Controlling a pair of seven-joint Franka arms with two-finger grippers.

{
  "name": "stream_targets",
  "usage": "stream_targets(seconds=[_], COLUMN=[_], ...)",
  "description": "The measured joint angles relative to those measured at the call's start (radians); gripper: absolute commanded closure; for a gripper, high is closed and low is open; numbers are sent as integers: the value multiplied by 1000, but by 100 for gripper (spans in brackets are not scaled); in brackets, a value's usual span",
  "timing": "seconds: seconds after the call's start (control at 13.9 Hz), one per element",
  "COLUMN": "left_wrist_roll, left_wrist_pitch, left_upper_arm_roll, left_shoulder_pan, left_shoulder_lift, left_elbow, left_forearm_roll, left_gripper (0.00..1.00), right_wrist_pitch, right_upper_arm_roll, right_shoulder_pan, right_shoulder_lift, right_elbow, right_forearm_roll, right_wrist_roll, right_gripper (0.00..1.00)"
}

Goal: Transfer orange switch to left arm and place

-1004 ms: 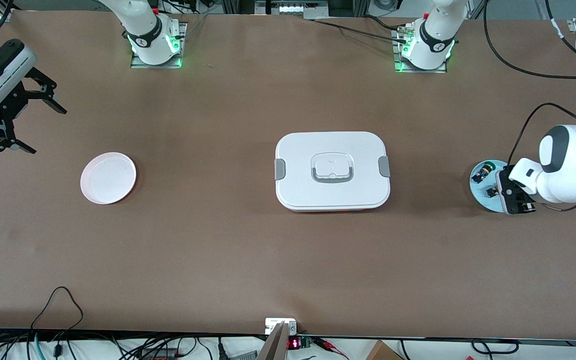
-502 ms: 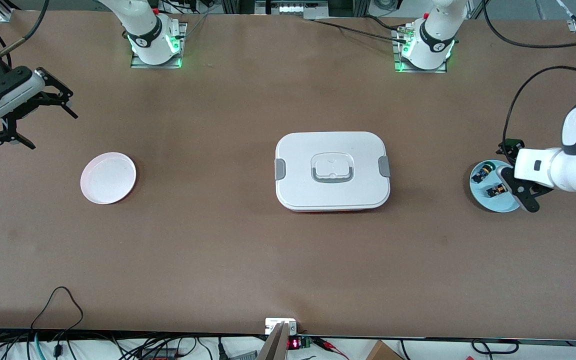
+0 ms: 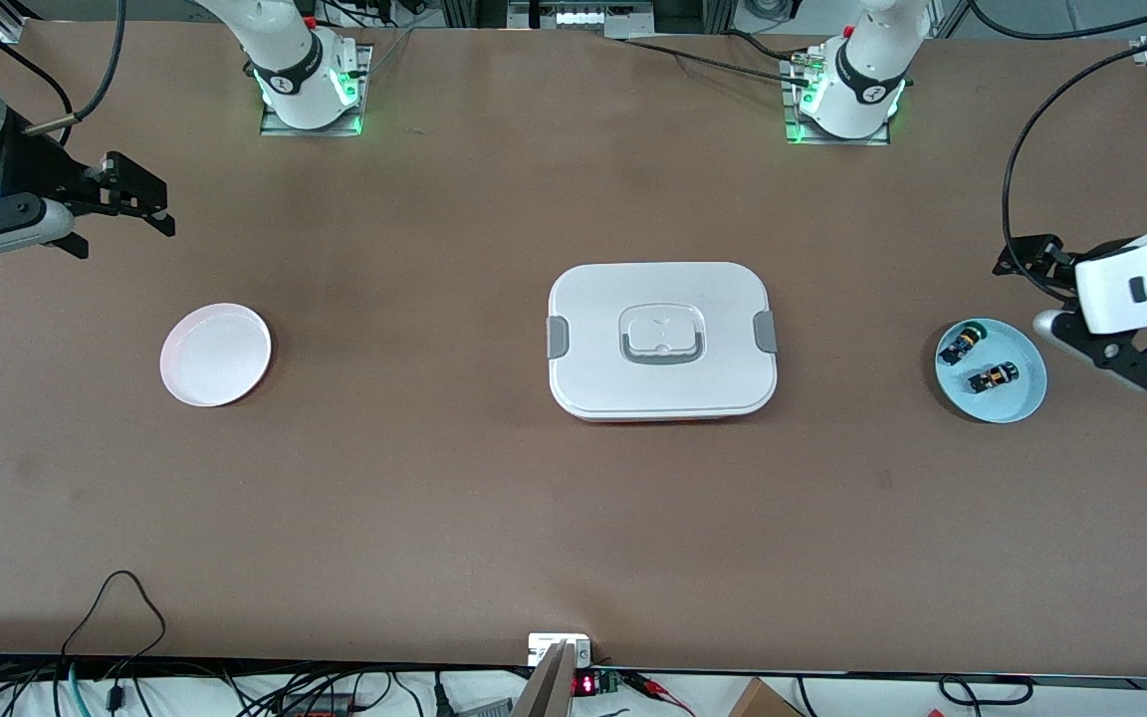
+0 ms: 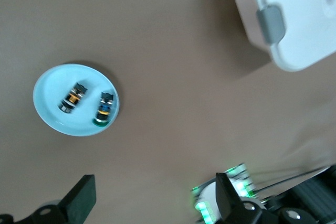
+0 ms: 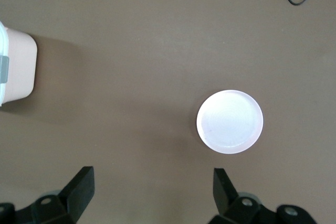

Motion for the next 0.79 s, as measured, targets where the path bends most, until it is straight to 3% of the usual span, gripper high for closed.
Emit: stream_targets(seconds=[0.14, 0.22, 0.43, 0.65, 0.79], left_wrist_roll=[-96, -156, -294, -306, -307], left_wrist_pitch=[27, 89, 325, 460, 473], left_upper_arm_roll=[192, 255, 426, 485, 487], left_shoulder_pan=[-145, -199, -353, -414, -423], left_shoulder_lift=[-82, -128, -279, -382, -415], left_elbow=[-22, -63, -282, -440, -478], left_forearm_roll=[-75, -83, -86, -86, -86], left_gripper=[0, 0, 0, 0, 0], right_wrist_pitch=[-2, -2, 1, 3, 4], right_upper_arm_roll=[0, 0, 0, 1, 1], right_shoulder_pan=[1, 1, 3, 4, 4], right_shoulder_lift=[-1, -2, -3, -3, -2], right_elbow=[0, 0, 1, 7, 14], right_forearm_roll=[-1, -8, -55, -57, -57], right_wrist_roll=[36, 42, 49, 49, 49], right_gripper=[0, 0, 0, 0, 0])
